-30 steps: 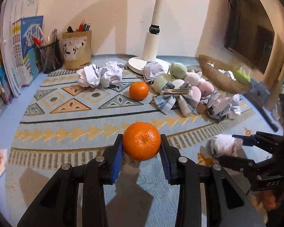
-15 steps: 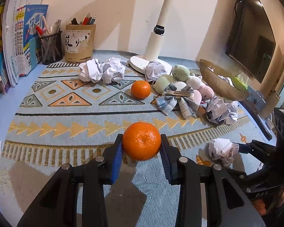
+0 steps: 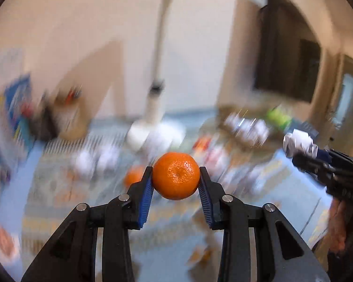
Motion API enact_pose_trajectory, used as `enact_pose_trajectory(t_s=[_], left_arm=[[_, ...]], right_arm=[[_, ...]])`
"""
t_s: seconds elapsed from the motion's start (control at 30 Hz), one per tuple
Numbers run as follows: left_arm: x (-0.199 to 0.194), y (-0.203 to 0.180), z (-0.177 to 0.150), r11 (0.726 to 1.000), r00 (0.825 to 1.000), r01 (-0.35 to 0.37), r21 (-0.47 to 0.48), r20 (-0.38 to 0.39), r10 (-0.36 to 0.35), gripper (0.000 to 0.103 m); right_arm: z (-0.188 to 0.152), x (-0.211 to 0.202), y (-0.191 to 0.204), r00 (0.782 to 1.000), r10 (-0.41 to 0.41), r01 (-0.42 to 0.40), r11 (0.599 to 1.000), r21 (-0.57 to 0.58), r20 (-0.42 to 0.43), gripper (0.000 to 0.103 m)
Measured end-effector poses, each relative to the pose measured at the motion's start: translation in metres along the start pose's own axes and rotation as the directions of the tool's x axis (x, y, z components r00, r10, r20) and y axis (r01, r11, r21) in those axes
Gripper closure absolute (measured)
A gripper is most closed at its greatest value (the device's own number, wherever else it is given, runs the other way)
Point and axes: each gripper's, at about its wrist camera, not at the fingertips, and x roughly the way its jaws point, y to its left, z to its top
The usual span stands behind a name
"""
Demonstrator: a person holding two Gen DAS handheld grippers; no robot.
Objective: Organize objects
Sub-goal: 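Carry the mandarin and paper ball to the bowl with both grippers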
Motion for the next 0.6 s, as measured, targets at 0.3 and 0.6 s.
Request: enact_pose_trajectory(t_s=[0.3, 0.6], left_arm=[[0.11, -0.088, 0.111, 0.978, 0.978, 0.209, 0.013, -0.032, -0.208, 0.069], [0.198, -0.131, 0.101, 0.974, 0.969, 0.229, -0.006, -0.097, -0.228, 0.008]], right_arm=[[0.107, -0.064, -0.142, 0.935, -0.276, 0.214, 0.939, 0.268, 0.221, 0.056], [0.113, 0.014, -0.241, 0.968, -0.245, 0.205, 0.891, 0.406, 0.048, 0.012]])
